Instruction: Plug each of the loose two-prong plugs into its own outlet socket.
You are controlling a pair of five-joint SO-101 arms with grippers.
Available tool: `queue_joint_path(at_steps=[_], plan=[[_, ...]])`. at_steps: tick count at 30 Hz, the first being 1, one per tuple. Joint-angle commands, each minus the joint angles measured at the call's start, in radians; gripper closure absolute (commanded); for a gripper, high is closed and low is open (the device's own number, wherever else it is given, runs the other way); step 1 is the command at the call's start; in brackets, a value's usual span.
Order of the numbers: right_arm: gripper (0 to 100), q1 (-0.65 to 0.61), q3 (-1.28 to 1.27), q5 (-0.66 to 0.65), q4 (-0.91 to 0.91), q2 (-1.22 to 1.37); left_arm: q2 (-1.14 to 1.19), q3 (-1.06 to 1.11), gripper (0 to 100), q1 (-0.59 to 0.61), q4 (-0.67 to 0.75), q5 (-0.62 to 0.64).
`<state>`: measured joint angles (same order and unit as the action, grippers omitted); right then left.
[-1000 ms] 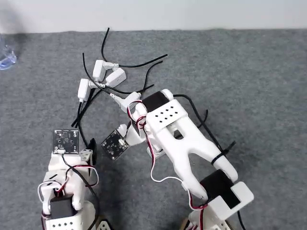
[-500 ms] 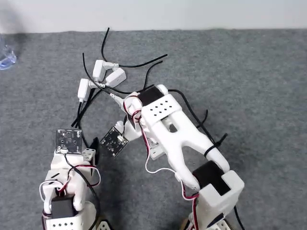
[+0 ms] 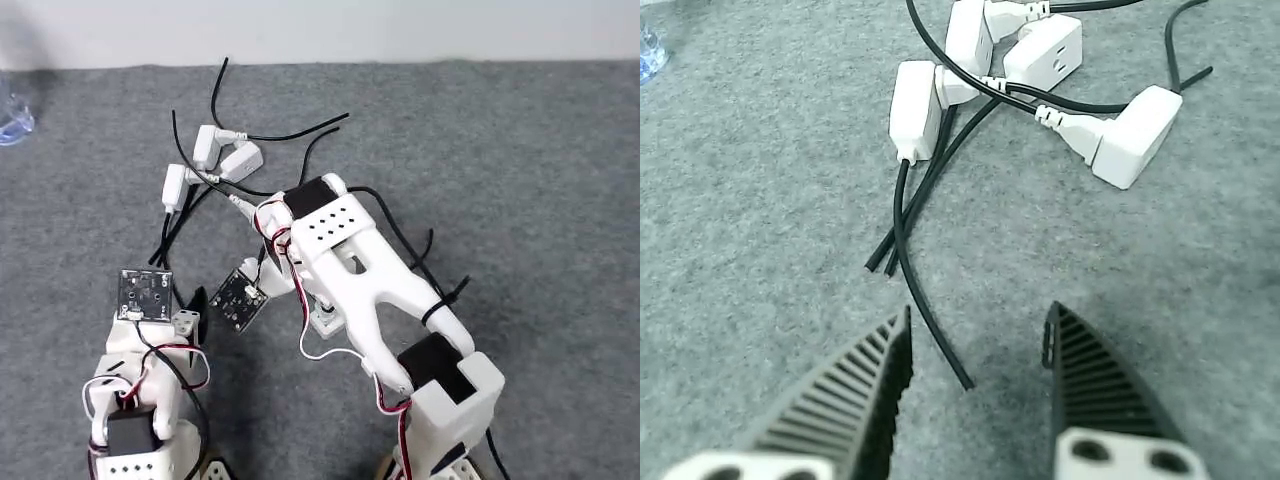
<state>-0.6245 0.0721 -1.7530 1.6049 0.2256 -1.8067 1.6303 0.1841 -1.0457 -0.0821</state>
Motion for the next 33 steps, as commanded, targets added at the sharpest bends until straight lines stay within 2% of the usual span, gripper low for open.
queue_joint_path(at_steps=[1, 16, 28, 33], plan=[[98.8, -0.01, 0.052, -0.005, 0.015, -0.015, -0.011, -0.019, 79, -0.006, 0.032, -0.011], [98.8, -0.03, -0.003, -0.018, -0.018, -0.019, -0.011, -0.015, 79, -0.032, 0.035, -0.012], [98.8, -0.008, -0.049, -0.166, -0.013, 0.004, -0.011, -0.015, 79, -0.032, 0.037, -0.012], [98.8, 0.001, -0.061, -0.172, -0.019, 0.01, -0.011, -0.015, 79, -0.032, 0.037, -0.012]])
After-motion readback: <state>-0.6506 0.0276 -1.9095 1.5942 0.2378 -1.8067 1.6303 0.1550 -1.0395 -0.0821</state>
